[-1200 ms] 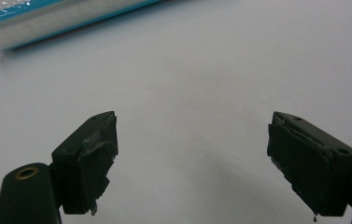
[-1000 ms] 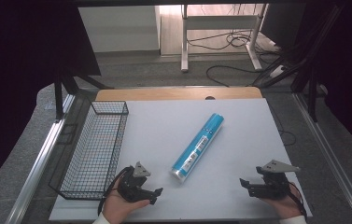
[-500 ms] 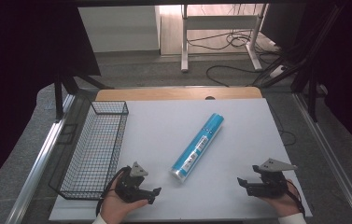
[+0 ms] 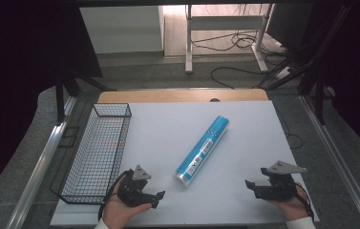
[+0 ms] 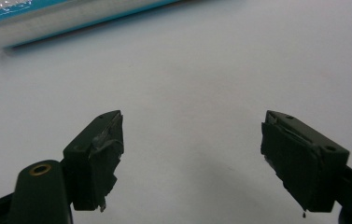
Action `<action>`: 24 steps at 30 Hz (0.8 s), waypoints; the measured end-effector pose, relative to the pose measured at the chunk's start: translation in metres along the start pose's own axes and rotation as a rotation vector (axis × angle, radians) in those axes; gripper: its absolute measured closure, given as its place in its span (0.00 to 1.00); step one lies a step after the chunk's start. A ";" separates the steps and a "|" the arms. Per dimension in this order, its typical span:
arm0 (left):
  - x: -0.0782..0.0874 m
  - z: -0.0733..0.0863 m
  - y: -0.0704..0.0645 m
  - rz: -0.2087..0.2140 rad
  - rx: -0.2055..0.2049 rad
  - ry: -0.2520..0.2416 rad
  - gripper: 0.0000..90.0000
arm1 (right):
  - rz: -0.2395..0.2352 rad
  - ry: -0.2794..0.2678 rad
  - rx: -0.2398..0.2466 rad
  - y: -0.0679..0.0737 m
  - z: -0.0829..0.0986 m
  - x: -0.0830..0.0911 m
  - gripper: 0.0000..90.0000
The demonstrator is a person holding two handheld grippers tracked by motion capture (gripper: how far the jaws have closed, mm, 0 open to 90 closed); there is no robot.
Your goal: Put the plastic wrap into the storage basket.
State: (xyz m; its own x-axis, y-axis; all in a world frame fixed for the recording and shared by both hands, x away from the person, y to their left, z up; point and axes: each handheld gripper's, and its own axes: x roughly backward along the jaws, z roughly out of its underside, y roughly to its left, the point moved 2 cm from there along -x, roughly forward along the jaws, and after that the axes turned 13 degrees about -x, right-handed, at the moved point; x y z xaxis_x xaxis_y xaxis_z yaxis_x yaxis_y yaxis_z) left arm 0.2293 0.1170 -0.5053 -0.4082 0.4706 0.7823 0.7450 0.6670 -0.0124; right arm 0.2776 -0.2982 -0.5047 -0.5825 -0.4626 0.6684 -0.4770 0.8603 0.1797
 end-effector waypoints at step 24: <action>0.018 -0.064 0.010 0.047 -0.029 -0.068 0.20 | -0.007 0.010 0.010 -0.002 0.001 0.003 0.26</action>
State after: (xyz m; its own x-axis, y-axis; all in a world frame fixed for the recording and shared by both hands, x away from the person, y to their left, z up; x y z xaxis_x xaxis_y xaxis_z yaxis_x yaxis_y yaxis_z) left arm 0.2631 0.0947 -0.4516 -0.4066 0.5401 0.7369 0.7787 0.6267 -0.0297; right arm 0.2760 -0.3015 -0.5044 -0.5722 -0.4664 0.6746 -0.4875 0.8549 0.1774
